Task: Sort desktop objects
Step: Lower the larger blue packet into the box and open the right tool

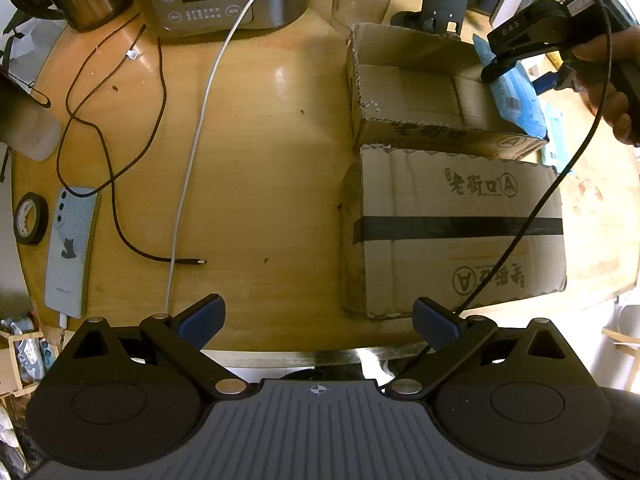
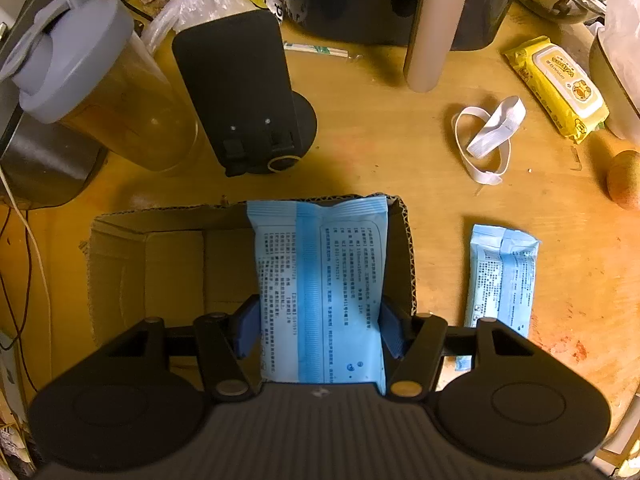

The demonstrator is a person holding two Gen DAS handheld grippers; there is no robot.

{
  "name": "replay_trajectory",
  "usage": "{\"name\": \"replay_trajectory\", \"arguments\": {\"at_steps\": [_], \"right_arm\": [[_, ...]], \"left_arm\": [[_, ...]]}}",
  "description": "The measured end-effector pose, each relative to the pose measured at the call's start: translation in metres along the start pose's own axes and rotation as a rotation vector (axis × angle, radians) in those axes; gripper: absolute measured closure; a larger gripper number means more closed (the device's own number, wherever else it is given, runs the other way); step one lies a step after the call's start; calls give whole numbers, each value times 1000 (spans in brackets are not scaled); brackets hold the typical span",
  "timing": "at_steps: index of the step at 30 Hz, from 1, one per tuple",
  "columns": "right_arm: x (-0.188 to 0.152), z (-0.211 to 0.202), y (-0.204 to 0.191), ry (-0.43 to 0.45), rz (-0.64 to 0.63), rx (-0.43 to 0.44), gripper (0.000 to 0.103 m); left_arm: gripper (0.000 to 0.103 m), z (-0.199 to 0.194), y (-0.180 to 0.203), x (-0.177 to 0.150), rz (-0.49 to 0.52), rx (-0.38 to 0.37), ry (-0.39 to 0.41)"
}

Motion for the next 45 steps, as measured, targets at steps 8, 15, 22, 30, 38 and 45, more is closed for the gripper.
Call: {"name": "replay_trajectory", "arguments": {"at_steps": [8, 15, 22, 30, 38, 45], "right_arm": [[-1, 15, -1, -9, 0, 2, 43], [-5, 26, -3, -28, -6, -3, 43], [-10, 34, -4, -39, -16, -9, 43], [-10, 40, 0, -38, -4, -19, 21], [-6, 37, -8, -9, -1, 30, 0], [-4, 36, -8, -6, -6, 22, 0]], "left_arm": [[0, 1, -1, 0, -3, 6, -7], [0, 2, 0, 0, -2, 8, -12], [0, 3, 1, 0, -1, 9, -17], [0, 3, 2, 0, 0, 11, -20], [0, 3, 3, 0, 3, 10, -21], [0, 3, 4, -1, 3, 12, -21]]}}
Point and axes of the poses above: each gripper's, at about its wrist camera, not at the fingertips, and z roughly the way its jaws point, y to its right, x to its top, the point moved 10 cm from there along z, roughly the way its jaws point, and after that the axes turned 9 degrees about y, right-handed, at the moved point
